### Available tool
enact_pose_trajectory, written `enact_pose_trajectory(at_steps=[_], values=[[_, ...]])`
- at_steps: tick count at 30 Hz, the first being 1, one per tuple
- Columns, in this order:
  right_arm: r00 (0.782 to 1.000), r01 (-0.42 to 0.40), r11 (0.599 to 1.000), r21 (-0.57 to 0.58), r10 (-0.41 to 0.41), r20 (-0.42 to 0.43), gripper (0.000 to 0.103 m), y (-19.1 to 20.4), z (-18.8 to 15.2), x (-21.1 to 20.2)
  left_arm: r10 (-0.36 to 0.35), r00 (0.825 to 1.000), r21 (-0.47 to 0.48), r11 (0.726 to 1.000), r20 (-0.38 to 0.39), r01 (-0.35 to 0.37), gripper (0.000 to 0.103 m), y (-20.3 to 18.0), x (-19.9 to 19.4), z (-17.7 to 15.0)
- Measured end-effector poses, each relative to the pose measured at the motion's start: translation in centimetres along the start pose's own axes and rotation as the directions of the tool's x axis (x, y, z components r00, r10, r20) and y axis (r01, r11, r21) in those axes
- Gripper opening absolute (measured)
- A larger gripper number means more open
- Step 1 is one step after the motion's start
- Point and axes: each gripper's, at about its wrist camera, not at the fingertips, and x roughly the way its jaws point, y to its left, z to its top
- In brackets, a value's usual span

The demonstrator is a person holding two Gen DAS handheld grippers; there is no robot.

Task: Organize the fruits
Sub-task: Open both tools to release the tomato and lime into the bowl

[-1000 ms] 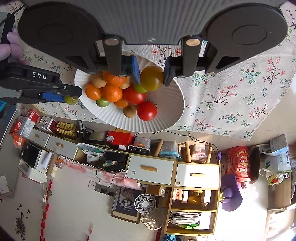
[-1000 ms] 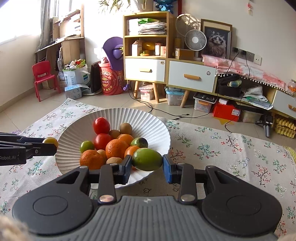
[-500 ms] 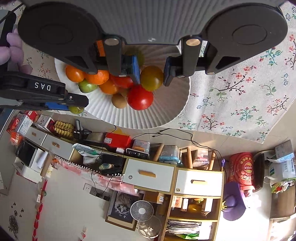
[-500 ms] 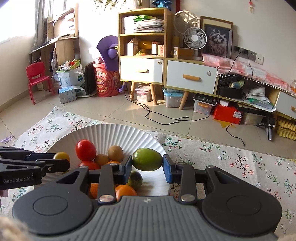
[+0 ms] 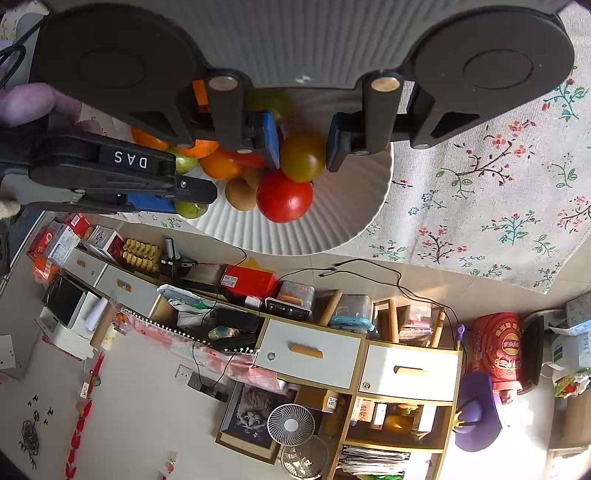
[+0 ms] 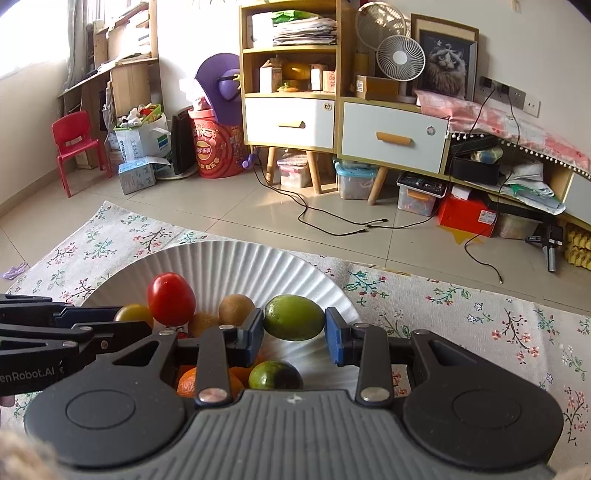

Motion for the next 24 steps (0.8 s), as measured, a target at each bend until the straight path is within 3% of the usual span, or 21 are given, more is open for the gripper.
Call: enact_pose_trajectory(at_steps=[6,11,24], values=[[1.0,0.008,1.0,-0.014,-0.008,-0.003,0.034,0.3,0.3,0.2,0.001,1.0,0.007,1.0,-0.005,-0.001,0.022,0.0,0.1,0.4],[1.0,0.005,1.0,-0.004,-0.005,0.005,0.044,0.2,0.4,-0.5,0.02,1.0,0.026,0.999,-0.001,-0.02,0.029,-0.3,-0.4,0.4],[0.999,0.04,0.998,0.051,-0.04,0.007,0.063,-1.3,-0.7,-4.8,0.102,0.995,0.067,0.993,0.008,-0.102,0.067,-1.8,-4.6,-0.6]])
